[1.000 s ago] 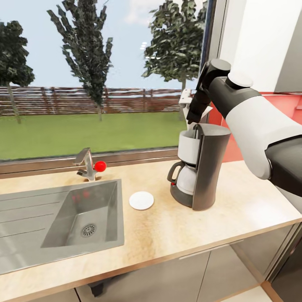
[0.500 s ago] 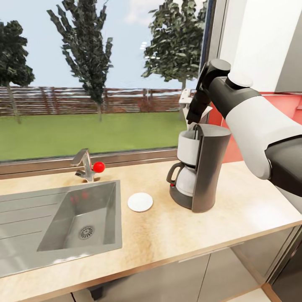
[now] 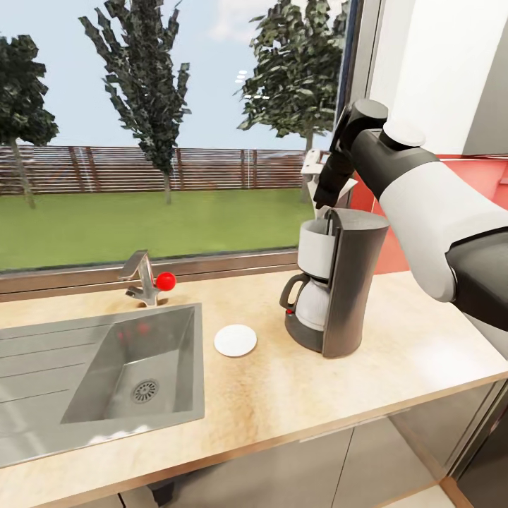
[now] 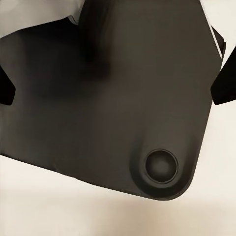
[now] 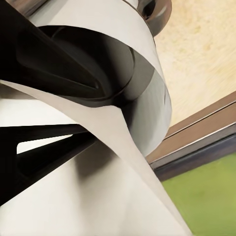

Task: Set up a coffee station on the kitchen countertop: keep the coffee maker on the countertop, move the bottle of coffee from the kitchen shelf to the counter next to the coffee maker, place a paper coffee filter on top of the coffee maker, put the saucer next to the coffee maker with the coffee cup on the saucer, and place the electric kettle next to the coffee maker.

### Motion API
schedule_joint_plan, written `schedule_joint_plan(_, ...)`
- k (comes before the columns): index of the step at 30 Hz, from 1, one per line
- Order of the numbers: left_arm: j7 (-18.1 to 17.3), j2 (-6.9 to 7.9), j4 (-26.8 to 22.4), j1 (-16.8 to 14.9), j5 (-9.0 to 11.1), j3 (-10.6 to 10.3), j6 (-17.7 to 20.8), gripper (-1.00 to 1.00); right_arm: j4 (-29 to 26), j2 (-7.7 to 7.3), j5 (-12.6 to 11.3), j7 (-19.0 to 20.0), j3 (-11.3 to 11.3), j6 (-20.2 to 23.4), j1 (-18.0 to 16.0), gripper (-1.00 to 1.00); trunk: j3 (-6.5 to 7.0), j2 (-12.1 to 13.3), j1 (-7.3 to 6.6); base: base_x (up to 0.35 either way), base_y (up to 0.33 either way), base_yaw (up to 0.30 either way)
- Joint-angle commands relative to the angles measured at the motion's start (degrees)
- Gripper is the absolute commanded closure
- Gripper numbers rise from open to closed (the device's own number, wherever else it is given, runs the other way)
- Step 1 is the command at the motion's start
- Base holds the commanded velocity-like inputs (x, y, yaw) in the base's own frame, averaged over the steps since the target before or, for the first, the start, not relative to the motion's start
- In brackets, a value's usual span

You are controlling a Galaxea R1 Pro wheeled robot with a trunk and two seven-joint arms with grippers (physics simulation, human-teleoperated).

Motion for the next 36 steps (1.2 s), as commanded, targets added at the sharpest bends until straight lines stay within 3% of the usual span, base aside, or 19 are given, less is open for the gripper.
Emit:
schedule_joint_plan(1, -0.01, -0.03, -0.1, 0.03, 0.07, 0.17, -0.03, -1.0, -0.06, -0.01, 0.13, 0.28, 0.14, 0.64, -0.04, 1.0, -0.06, -0.04, 0.0, 0.0, 0.0, 0.0)
schedule_joint_plan(14, -0.01, -0.03, -0.1, 0.03, 0.07, 0.17, -0.02, -1.0, -0.06, -0.01, 0.15, 0.28, 0.11, 0.64, 0.02, 1.0, -0.06, -0.04, 0.0, 0.0, 0.0, 0.0)
schedule_joint_plan(18, -0.01, -0.03, -0.1, 0.03, 0.07, 0.17, -0.02, -1.0, -0.06, -0.01, 0.15, 0.28, 0.13, 0.64, 0.04, 1.0, -0.78, -1.64, 0.88, 0.0, 0.0, 0.0)
schedule_joint_plan(26, -0.01, -0.03, -0.1, 0.03, 0.07, 0.17, -0.02, -1.0, -0.06, -0.01, 0.15, 0.28, 0.11, 0.64, 0.04, 1.0, -0.78, -1.64, 0.88, 0.0, 0.0, 0.0)
schedule_joint_plan(32, -0.01, -0.03, -0.1, 0.03, 0.07, 0.17, -0.02, -1.0, -0.06, -0.01, 0.15, 0.34, 0.12, 0.6, 0.04, 1.0, -1.85, -4.05, 2.2, 0.0, 0.0, 0.0)
schedule_joint_plan(36, -0.01, -0.03, -0.1, 0.03, 0.07, 0.17, -0.02, -1.0, -0.06, -0.01, 0.13, 0.33, 0.17, 0.62, 0.04, 1.0, -1.85, -4.05, 2.2, 0.0, 0.0, 0.0)
